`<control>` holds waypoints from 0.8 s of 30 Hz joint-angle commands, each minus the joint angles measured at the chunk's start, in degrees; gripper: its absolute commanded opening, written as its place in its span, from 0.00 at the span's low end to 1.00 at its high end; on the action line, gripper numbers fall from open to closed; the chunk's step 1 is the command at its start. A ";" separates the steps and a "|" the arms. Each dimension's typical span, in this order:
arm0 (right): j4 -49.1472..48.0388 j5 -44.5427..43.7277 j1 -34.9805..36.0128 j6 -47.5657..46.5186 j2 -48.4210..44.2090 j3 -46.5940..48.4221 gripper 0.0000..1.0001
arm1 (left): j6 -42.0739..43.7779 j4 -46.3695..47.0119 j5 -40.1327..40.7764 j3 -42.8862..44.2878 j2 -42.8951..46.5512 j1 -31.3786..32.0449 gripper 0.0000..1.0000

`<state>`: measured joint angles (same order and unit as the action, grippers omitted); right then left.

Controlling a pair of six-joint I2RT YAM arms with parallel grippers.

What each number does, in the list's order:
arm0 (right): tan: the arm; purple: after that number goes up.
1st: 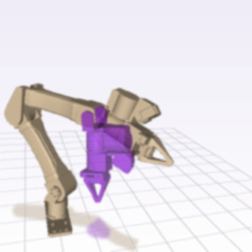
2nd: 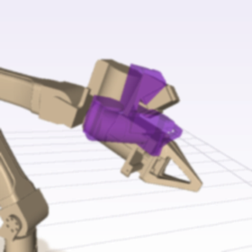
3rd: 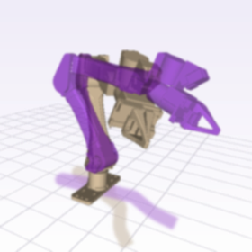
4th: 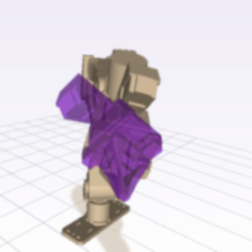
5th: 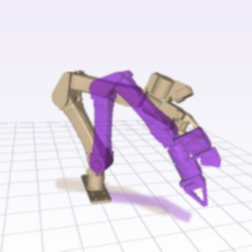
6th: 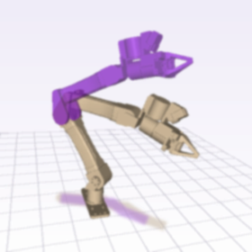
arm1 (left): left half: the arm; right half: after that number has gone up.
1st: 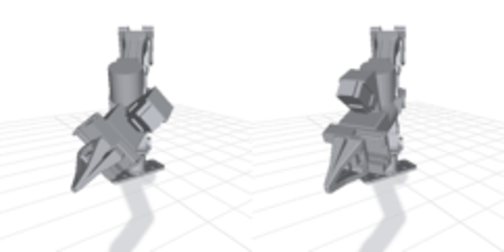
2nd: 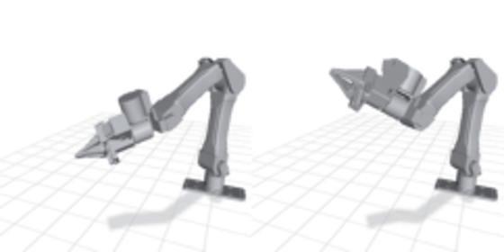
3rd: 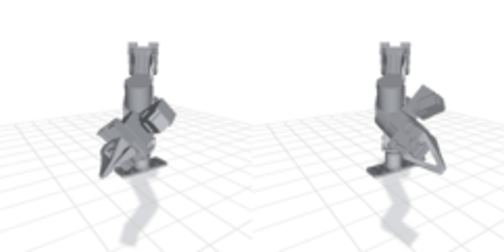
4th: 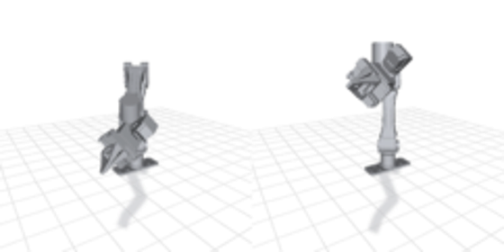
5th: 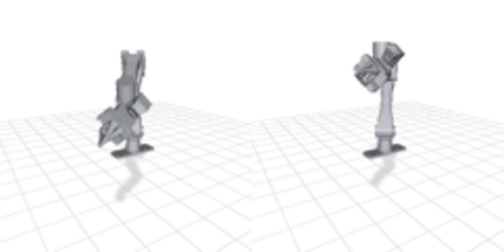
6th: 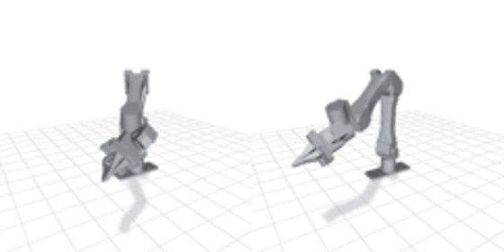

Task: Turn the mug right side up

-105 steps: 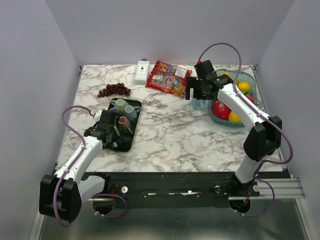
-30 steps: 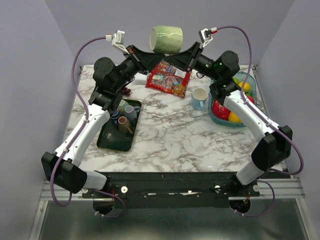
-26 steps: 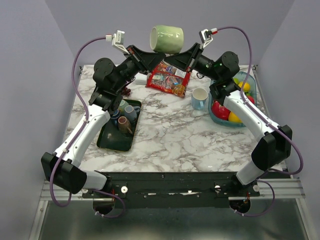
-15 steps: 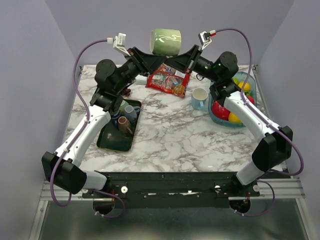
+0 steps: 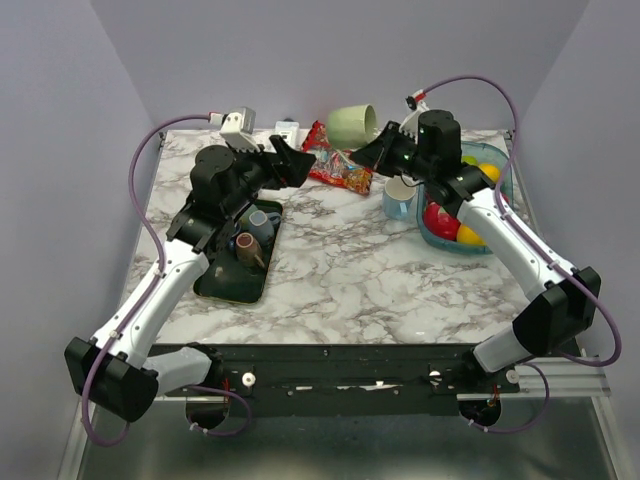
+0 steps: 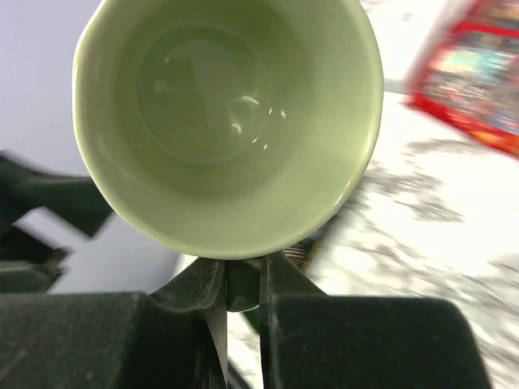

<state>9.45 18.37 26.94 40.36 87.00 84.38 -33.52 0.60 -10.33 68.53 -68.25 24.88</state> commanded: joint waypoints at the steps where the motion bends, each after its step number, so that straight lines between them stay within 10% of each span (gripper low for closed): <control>1: 15.13 -17.99 1.09 -12.74 -0.88 3.68 0.01 | 8.64 -9.56 12.50 -2.52 3.65 -0.01 0.99; 24: 33.17 -45.62 8.57 -17.24 25.23 13.00 0.01 | 9.08 -17.56 21.84 -1.82 -0.75 -1.42 0.99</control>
<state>42.30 -21.30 35.46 23.42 110.15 92.73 -24.62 -15.90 9.34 66.41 -68.95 24.03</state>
